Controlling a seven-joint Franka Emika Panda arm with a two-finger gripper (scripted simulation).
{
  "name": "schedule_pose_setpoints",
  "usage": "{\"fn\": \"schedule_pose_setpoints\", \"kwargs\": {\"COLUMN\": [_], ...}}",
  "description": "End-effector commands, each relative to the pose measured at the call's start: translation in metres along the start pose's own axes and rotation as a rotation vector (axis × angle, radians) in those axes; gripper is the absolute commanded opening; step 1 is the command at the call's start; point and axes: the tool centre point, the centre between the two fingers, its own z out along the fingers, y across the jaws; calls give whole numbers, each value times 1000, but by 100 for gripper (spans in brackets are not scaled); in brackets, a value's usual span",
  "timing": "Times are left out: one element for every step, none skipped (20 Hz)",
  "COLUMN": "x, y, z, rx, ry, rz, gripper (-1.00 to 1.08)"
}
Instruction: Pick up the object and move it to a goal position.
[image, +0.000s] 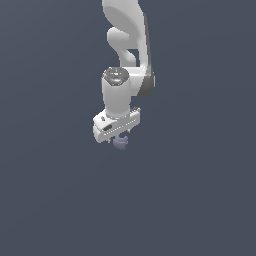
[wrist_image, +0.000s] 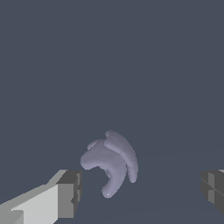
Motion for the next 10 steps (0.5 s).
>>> {"fn": "schedule_pose_setpoints", "kwargs": {"x": [-2, -3, -4, -5, -6, -7, -8, -9, -10, -11], "y": [-1, -2, -3, -3, -4, -5, -5, -6, -7, -7], "z": [5, 7, 9, 11, 13, 15, 16, 18, 20, 22], "rx": [2, 3, 4, 5, 6, 7, 8, 9, 10, 11], "ry": [1, 2, 3, 3, 4, 5, 6, 6, 7, 8], "rz": [-67, -93, -119, -145, -172, -198, -224, -250, -276, -302], "gripper": [100, 100, 100, 100, 100, 100, 100, 100, 100, 100]}}
